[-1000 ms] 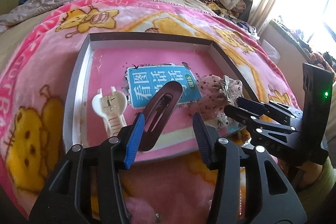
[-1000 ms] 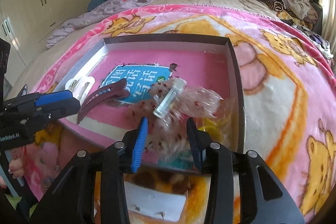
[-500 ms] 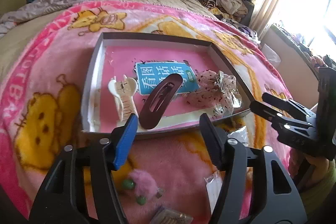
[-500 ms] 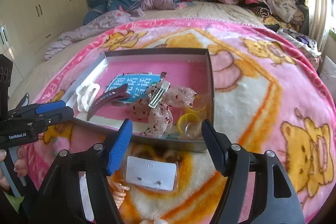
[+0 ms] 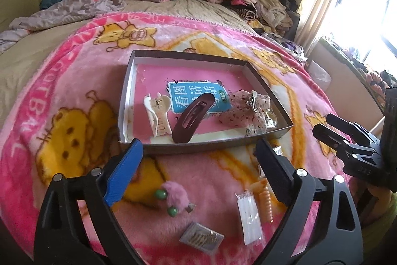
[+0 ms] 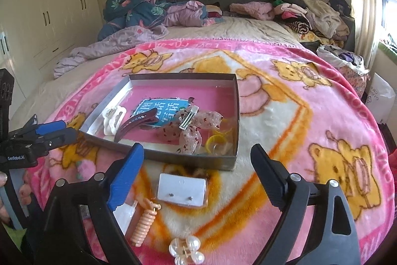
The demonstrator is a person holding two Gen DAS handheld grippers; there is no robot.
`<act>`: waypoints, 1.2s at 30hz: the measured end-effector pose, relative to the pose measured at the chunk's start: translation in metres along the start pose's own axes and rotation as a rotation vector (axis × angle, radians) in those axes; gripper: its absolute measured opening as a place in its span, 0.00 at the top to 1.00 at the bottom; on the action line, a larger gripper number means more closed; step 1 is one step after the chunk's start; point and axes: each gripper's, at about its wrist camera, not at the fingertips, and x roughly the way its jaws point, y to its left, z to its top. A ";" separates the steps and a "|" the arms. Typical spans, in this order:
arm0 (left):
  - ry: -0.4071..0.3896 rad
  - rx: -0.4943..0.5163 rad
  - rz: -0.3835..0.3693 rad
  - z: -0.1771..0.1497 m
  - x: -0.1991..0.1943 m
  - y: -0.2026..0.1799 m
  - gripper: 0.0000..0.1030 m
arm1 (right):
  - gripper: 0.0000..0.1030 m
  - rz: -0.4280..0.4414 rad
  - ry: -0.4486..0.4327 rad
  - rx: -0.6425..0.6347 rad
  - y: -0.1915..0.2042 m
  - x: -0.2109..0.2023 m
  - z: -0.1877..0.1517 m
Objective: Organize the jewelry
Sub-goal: 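Withdraw both tools from the tray toward the remaining items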
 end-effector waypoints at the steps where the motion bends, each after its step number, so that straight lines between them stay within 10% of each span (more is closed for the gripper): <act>1: 0.001 -0.004 -0.001 -0.001 -0.002 0.001 0.19 | 0.17 -0.002 -0.001 -0.003 0.001 -0.002 -0.001; 36: 0.071 0.042 -0.041 -0.068 -0.030 -0.030 0.19 | 0.17 0.008 0.039 -0.039 0.001 -0.048 -0.063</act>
